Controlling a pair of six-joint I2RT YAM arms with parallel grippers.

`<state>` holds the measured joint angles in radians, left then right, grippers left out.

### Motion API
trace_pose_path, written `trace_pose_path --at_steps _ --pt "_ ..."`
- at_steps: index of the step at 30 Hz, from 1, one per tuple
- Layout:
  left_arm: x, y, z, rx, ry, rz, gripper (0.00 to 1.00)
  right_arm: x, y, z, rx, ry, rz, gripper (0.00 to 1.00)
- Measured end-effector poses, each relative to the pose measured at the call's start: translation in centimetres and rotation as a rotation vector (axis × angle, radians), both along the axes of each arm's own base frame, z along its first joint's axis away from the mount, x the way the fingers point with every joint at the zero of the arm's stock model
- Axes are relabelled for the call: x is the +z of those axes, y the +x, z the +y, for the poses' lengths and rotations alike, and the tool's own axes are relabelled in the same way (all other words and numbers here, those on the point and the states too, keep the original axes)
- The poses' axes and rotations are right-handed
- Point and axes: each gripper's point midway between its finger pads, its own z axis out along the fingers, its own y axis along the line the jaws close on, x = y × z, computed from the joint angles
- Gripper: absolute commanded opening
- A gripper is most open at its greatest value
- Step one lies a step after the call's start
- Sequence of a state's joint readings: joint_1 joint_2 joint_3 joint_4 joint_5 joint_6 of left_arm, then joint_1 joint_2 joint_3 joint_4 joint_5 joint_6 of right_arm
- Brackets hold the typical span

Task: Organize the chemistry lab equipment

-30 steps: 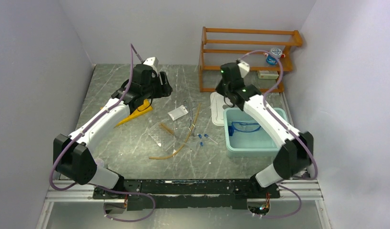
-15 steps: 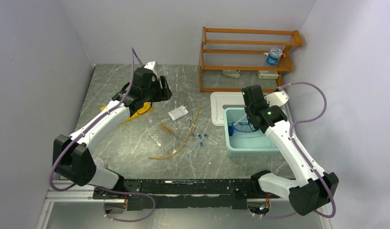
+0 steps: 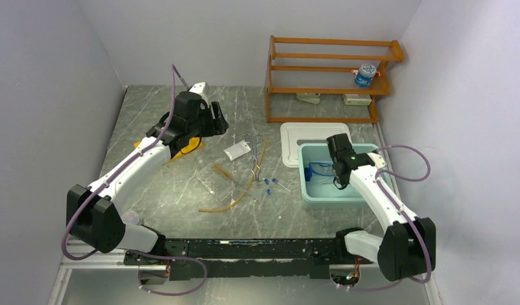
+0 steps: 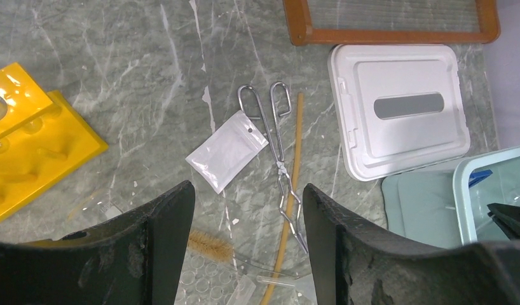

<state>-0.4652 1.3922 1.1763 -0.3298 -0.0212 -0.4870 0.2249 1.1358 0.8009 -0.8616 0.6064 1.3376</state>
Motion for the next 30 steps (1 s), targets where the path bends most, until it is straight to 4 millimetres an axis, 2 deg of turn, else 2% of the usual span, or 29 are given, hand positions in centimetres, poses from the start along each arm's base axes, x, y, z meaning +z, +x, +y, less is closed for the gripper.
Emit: trace_pose_path --at_steps 5,11,17,20,26,30 --pt "-0.5 -0.2 0.1 0.000 0.006 0.010 0.67 -2.4 0.5 -0.5 -0.070 0.051 0.024 0.04" --pt "-0.5 -0.2 0.1 -0.001 0.005 0.009 0.68 -3.5 0.5 -1.1 -0.139 0.095 0.009 0.04" --pt "-0.5 -0.2 0.1 -0.004 0.012 0.007 0.68 -6.0 0.2 -1.7 -0.214 0.149 0.035 0.06" --pt "-0.7 0.0 0.1 -0.005 0.015 0.010 0.68 -6.7 0.7 -1.6 -0.239 0.179 0.032 0.07" --pt "-1.1 0.1 0.0 -0.008 0.027 0.022 0.67 -8.0 1.5 -1.2 -0.261 0.218 0.039 0.22" --pt "-0.7 0.5 -0.2 -0.010 0.026 0.015 0.68 -8.2 1.6 -1.1 -0.267 0.224 0.045 0.32"
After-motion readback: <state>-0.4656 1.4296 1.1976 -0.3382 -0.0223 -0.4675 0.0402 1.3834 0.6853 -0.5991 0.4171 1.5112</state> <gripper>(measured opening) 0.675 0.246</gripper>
